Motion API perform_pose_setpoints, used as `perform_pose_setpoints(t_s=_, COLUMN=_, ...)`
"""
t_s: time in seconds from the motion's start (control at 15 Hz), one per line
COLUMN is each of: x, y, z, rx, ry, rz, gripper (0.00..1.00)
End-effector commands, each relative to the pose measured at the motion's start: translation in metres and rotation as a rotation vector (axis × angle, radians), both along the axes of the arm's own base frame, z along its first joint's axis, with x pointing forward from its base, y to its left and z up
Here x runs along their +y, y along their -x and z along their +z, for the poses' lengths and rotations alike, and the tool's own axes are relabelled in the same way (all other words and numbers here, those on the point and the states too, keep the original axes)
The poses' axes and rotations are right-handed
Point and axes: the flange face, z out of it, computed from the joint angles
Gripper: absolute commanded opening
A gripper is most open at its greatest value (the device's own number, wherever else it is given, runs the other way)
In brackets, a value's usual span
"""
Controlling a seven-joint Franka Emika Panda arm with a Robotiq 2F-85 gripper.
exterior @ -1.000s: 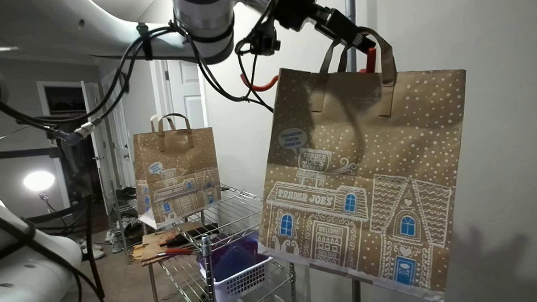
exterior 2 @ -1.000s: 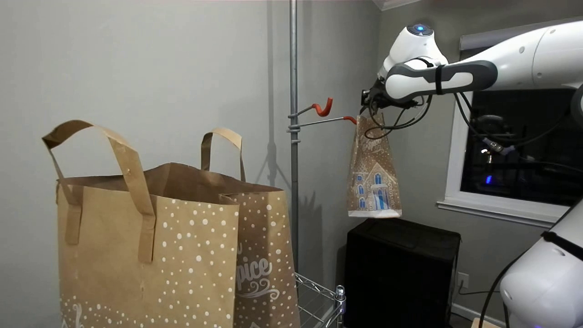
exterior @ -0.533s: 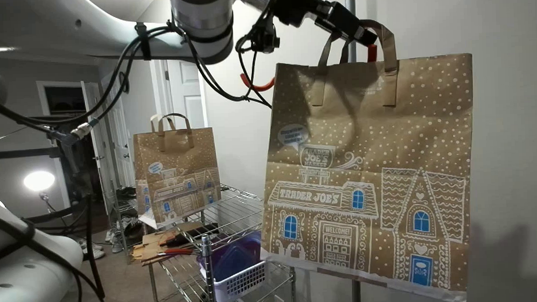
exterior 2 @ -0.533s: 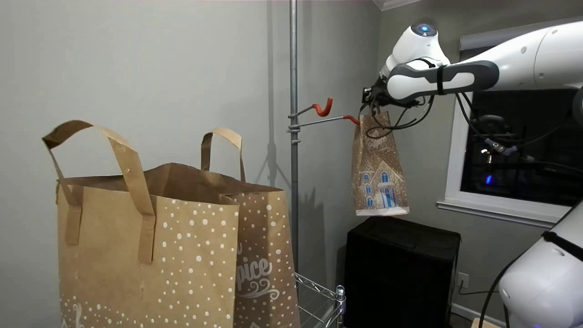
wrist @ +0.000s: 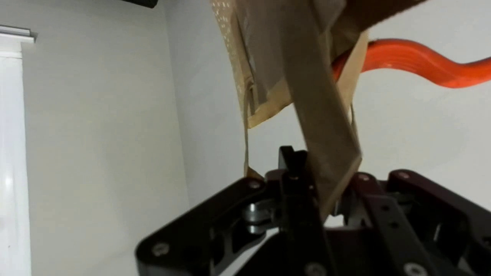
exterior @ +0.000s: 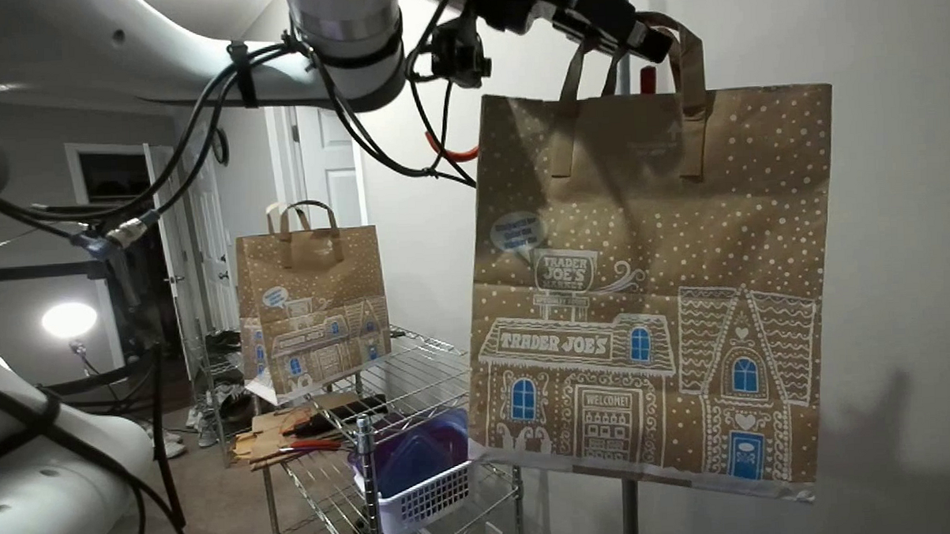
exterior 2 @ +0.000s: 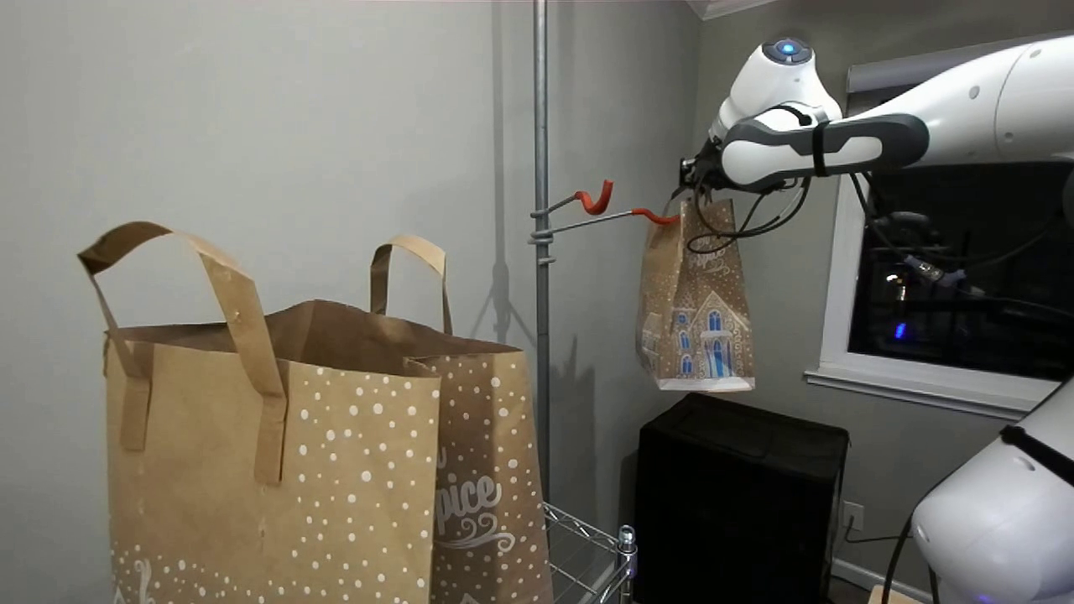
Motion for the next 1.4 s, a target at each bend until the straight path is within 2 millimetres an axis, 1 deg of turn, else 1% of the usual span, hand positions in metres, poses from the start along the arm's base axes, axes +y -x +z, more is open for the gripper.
perform_pose_setpoints(t_s=0.0, x=-0.006, y=0.012, z=-0.003, rx=0.020, ry=0.025, rz=-0.062, gripper=0.01)
perform_pose_setpoints(t_s=0.33, x=-0.015, y=0.017, z=-0.010, rx=0.051, ry=0.021, rz=-0.089, gripper=0.01)
perform_pose_setpoints(t_s=0.47, x=-0.010, y=0.015, z=-0.016, rx=0.062, ry=-0.005, rz=-0.052, gripper=0.01)
perform_pose_setpoints(t_s=0.67, x=0.002, y=0.012, z=-0.028, rx=0.108, ry=-0.067, rz=-0.003, gripper=0.01)
perform_pose_setpoints(t_s=0.87, x=0.014, y=0.017, z=-0.029, rx=0.136, ry=-0.114, rz=0.084, gripper=0.01)
perform_pose_setpoints(t_s=1.07, x=0.022, y=0.029, z=-0.019, rx=0.163, ry=-0.133, rz=0.165, gripper=0.01)
perform_pose_setpoints(t_s=1.13, x=0.023, y=0.038, z=-0.014, rx=0.175, ry=-0.124, rz=0.178, gripper=0.01)
perform_pose_setpoints(t_s=1.2, x=0.020, y=0.048, z=-0.009, rx=0.186, ry=-0.109, rz=0.165, gripper=0.01)
perform_pose_setpoints(t_s=1.33, x=0.007, y=0.073, z=0.002, rx=0.182, ry=-0.083, rz=0.093, gripper=0.01)
